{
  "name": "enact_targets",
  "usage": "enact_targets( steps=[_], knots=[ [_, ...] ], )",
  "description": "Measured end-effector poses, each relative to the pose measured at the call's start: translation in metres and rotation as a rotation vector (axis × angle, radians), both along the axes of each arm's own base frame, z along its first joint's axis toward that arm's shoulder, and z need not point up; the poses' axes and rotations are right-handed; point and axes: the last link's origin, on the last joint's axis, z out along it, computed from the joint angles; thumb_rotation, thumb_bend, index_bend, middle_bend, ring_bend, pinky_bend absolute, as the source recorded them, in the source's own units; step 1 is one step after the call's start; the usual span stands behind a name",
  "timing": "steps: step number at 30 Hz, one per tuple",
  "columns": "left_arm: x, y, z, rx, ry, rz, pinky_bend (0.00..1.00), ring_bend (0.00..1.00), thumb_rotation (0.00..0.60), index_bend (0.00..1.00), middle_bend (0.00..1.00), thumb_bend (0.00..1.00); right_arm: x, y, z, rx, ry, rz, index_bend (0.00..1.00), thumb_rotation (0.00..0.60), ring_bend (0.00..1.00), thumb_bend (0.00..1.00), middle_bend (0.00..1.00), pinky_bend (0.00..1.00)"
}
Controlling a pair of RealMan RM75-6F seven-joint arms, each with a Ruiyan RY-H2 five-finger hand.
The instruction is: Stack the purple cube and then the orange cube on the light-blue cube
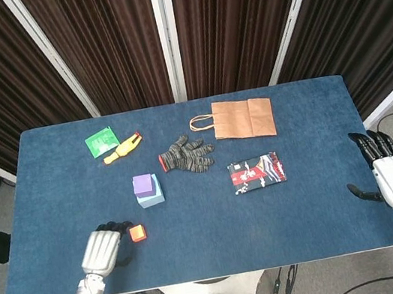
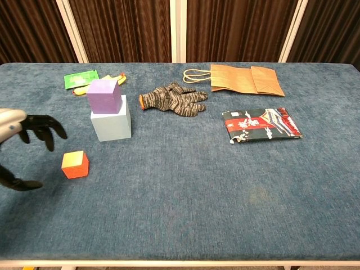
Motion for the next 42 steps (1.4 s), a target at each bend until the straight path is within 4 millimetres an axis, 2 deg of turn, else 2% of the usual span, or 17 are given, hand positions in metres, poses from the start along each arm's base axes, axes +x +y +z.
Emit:
enact_targets(
  steps=[17, 42],
  knots=[
    [0.004, 0.021, -0.028, 0.03, 0.037, -0.017, 0.37, 0.35, 0.6, 0.37, 0.51, 0.15, 0.0, -0.001, 0.001, 0.001, -0.003, -0.004, 0.0, 0.6, 0.0, 0.11, 0.1, 0.0],
    [0.004, 0.034, -0.045, -0.005, 0.018, 0.024, 0.37, 0.35, 0.6, 0.37, 0.53, 0.18, -0.003, -0.003, 0.001, -0.006, 0.003, -0.017, 0.0, 0.6, 0.0, 0.12, 0.1, 0.0]
  ],
)
